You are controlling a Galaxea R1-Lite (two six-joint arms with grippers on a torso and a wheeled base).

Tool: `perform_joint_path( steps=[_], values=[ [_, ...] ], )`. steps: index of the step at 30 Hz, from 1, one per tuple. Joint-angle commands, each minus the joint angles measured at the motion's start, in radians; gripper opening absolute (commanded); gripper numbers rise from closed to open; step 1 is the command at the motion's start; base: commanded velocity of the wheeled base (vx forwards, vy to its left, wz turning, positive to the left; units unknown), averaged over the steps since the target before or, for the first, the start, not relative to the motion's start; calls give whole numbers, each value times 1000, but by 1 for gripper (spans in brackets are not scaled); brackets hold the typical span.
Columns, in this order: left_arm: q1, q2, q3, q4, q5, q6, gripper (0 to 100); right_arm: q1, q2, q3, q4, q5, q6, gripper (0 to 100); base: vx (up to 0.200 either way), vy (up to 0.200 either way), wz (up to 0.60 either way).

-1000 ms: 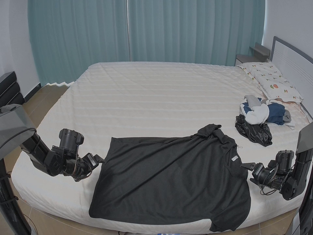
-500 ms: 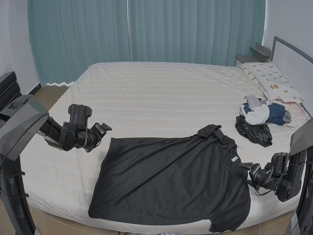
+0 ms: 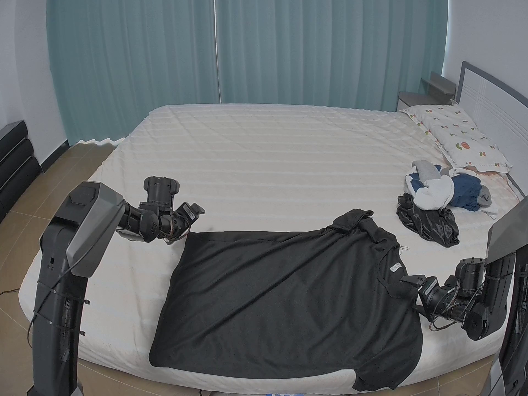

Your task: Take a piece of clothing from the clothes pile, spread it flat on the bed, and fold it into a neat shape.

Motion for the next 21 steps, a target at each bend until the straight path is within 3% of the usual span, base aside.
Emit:
perform_joint_path(
  steps=[1,11,12,17,21],
  values=[
    [4,97,-38,-2,5,5,100,1,4,1,-12,1,0,100,0,0,0],
    [0,95,-29,-11,25,5,100,1,4,-1,-12,2,0,100,0,0,0],
    [0,97,-29,-11,25,5,0,1,4,-1,-12,2,-1,100,0,0,0],
    [0,92,-21,-8,31,7,0,1,4,-1,-12,2,0,100,0,0,0],
    [4,84,2,-13,83,4,0,1,4,-1,-12,2,0,100,0,0,0]
  ],
)
